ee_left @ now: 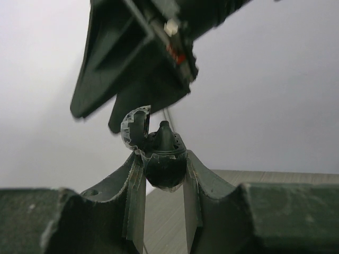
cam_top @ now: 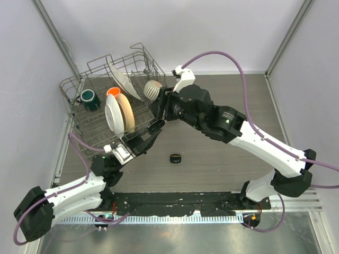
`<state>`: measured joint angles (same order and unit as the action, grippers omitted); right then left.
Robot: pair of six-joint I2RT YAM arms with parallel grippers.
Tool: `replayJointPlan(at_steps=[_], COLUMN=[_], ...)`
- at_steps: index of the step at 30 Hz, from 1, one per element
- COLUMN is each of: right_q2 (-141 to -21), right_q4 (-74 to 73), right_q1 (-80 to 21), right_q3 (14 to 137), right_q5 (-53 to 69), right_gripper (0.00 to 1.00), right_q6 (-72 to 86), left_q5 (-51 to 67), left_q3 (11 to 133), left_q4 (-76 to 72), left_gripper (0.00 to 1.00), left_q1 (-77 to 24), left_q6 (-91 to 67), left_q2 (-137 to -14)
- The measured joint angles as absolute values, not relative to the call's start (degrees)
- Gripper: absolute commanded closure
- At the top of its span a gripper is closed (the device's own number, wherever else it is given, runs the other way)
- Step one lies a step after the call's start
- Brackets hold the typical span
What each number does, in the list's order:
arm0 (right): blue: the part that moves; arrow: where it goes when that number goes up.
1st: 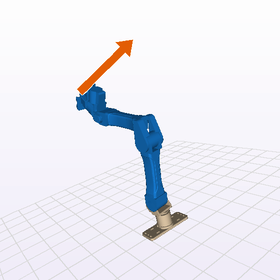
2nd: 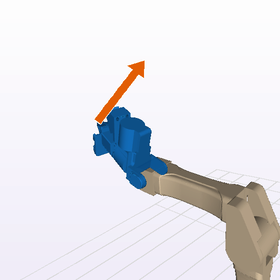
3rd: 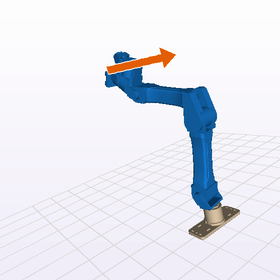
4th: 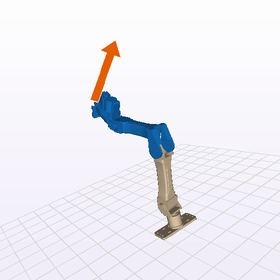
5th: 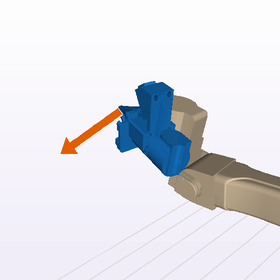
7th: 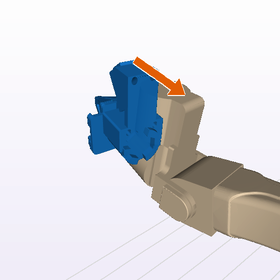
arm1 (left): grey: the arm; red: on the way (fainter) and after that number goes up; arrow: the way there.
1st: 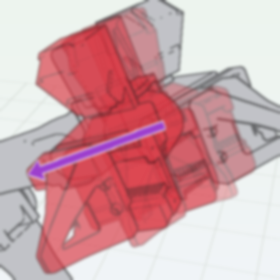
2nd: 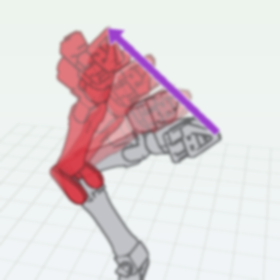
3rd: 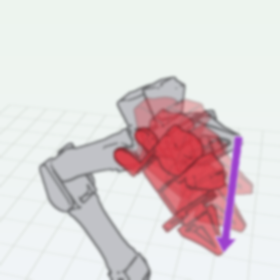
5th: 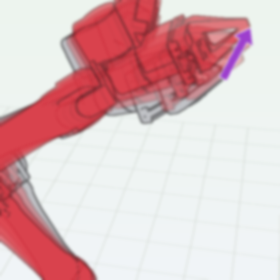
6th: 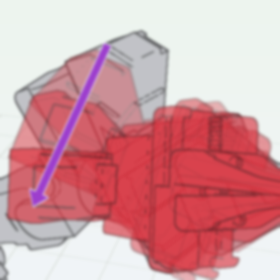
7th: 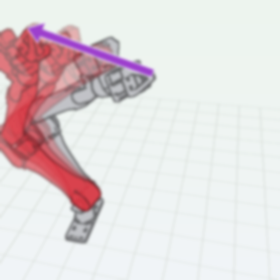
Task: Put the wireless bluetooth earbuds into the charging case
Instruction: Close the charging case, then place the charging case at the center of the board.
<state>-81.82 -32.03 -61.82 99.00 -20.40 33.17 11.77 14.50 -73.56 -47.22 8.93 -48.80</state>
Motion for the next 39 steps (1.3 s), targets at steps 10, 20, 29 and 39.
replayJointPlan(at_steps=[10, 20, 29, 39], right_q2=[-79.7, -72.3, -56.1, -49.7], right_q4=[-34.4, -31.7, -41.8, -46.9], right_q1=[-61.6, -62.3, -51.5, -35.1], right_q3=[92.2, 80.6, 68.1, 62.2], right_q5=[-18.6, -23.0, -33.7, -29.3], right_gripper=[0.55, 0.4, 0.3, 0.3], right_q6=[32.9, 39.2, 50.4, 51.4], left_q5=[12.9, 14.8, 23.4, 25.8], left_q3=[15.8, 16.1, 25.6, 40.9], left_q4=[-71.7, -69.5, -51.2, -29.4], left_gripper=[1.0, 1.0, 1.0, 0.99], left_q1=[-47.2, -48.3, -47.6, -48.6], left_q6=[7.5, 4.9, -0.6, -24.0], left_q2=[-49.9, -51.9, -55.4, -83.7])
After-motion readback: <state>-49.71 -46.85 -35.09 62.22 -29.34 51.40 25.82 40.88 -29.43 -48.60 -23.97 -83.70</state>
